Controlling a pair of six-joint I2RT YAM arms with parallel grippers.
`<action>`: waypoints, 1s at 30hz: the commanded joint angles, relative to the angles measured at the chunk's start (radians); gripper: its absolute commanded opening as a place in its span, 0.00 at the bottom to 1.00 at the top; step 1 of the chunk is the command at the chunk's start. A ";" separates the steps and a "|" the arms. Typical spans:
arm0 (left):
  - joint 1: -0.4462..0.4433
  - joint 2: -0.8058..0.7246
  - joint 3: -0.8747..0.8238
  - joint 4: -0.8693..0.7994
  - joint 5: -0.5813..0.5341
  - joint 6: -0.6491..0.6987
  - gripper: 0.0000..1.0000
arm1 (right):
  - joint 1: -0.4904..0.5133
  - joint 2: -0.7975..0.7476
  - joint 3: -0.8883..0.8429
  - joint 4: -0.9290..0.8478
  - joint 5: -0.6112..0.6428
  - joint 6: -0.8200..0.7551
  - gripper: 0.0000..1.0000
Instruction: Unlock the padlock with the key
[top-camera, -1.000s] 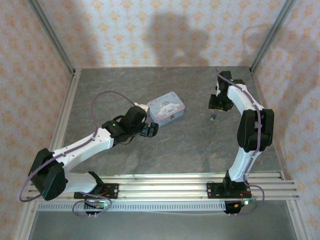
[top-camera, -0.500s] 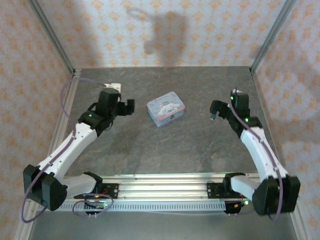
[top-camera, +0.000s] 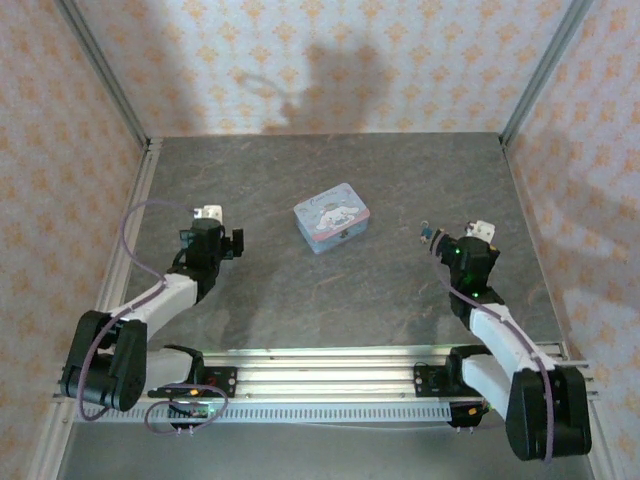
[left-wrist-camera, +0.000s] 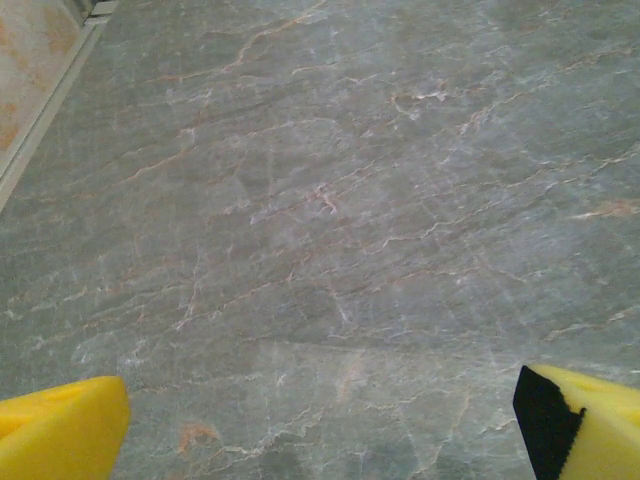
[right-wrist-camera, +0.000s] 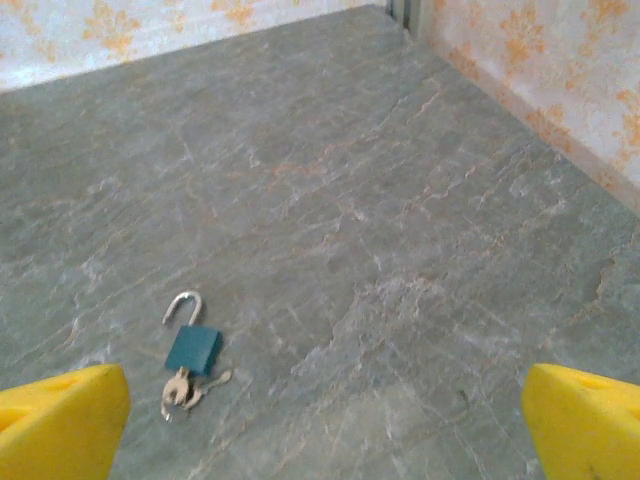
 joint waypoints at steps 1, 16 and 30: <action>0.004 0.013 -0.074 0.320 -0.061 0.021 1.00 | -0.001 0.079 -0.032 0.268 0.052 -0.030 0.99; 0.069 0.265 -0.056 0.522 0.040 0.051 1.00 | -0.024 0.514 -0.057 0.752 0.037 -0.023 0.99; 0.102 0.266 -0.028 0.473 0.085 0.025 1.00 | -0.012 0.557 0.093 0.523 0.087 -0.021 0.99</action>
